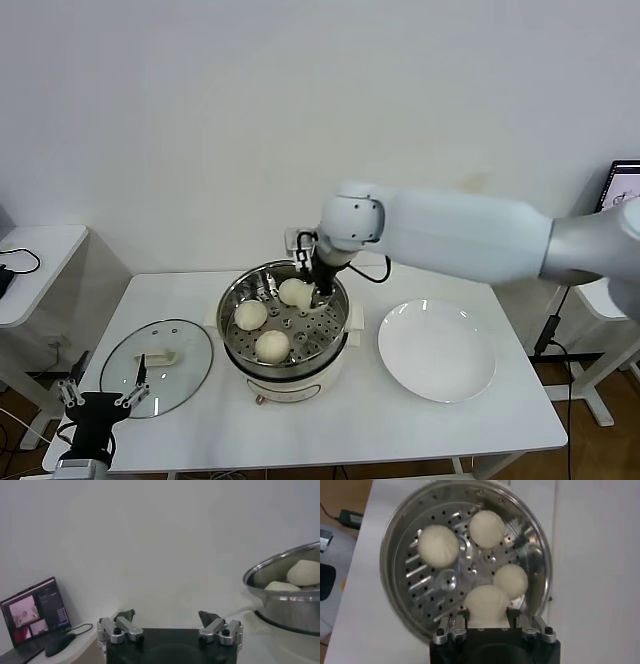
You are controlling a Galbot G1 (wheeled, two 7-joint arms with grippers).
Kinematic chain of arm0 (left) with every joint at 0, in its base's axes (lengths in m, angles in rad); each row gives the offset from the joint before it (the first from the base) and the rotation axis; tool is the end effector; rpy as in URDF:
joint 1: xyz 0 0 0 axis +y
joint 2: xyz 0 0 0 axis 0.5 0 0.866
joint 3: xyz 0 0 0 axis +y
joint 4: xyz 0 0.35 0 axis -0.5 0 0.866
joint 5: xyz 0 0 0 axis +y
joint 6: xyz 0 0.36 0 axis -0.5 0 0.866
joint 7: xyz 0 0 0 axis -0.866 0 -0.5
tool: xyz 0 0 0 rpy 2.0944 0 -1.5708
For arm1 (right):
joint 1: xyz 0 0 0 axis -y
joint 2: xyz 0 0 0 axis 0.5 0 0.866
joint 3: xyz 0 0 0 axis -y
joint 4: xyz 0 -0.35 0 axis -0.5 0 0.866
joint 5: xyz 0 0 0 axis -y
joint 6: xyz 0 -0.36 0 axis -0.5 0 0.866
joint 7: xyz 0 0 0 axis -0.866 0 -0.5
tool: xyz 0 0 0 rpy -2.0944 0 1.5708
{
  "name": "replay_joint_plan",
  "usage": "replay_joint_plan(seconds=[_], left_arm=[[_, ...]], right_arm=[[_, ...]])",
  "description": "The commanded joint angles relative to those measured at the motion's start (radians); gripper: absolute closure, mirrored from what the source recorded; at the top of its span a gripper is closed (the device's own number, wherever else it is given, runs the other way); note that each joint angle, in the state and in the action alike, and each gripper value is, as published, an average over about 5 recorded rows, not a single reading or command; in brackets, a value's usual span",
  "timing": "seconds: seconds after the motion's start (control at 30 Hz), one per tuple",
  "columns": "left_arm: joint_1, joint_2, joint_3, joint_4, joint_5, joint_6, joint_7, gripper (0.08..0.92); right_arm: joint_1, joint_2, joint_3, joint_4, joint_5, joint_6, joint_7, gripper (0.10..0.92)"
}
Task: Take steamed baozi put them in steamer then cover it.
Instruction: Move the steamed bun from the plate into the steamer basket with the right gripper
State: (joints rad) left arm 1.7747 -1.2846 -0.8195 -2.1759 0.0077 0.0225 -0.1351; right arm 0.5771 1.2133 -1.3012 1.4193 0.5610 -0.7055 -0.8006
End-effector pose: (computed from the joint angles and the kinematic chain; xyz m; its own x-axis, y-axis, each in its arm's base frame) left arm 0.1351 0.1238 -0.2742 -0.9791 -0.2009 0.0306 -0.1710 0.8957 0.4105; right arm 0.5034 0.1812 -0.0626 -0.2289 -0.2474 0.9415 -0.9458 -0.1723 -0.2752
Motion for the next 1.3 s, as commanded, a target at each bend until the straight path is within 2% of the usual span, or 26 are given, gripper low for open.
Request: replay_joint_plan(seconds=[0.03,0.67,0.77,1.03,1.17,1.3], left_arm=[[0.001,-0.001,-0.001,0.001,0.000,0.000,0.000,0.177],[-0.002,-0.001,-0.003,0.004,0.000,0.001,0.001,0.177],[-0.003,-0.001,-0.004,0.005,0.000,0.001,0.001,0.177],[-0.012,0.002,-0.001,0.000,0.000,0.003,0.001,0.177],[-0.017,0.008,-0.001,-0.003,-0.002,0.005,0.002,0.177],[-0.019,0.014,-0.003,-0.003,-0.009,0.005,0.002,0.177]], right_arm=[[-0.080,0.057,-0.007,-0.058,-0.028,-0.023,0.030,0.517],[-0.120,0.030,0.016,-0.072,-0.080,-0.022,0.018,0.508],[-0.089,0.015,0.018,-0.051,-0.072,-0.022,0.005,0.450],[0.027,-0.056,0.029,0.035,-0.042,-0.021,-0.033,0.233],[0.052,-0.119,0.067,0.104,0.004,-0.021,0.018,0.205],[0.024,-0.225,0.130,0.199,0.078,-0.021,0.192,0.203]])
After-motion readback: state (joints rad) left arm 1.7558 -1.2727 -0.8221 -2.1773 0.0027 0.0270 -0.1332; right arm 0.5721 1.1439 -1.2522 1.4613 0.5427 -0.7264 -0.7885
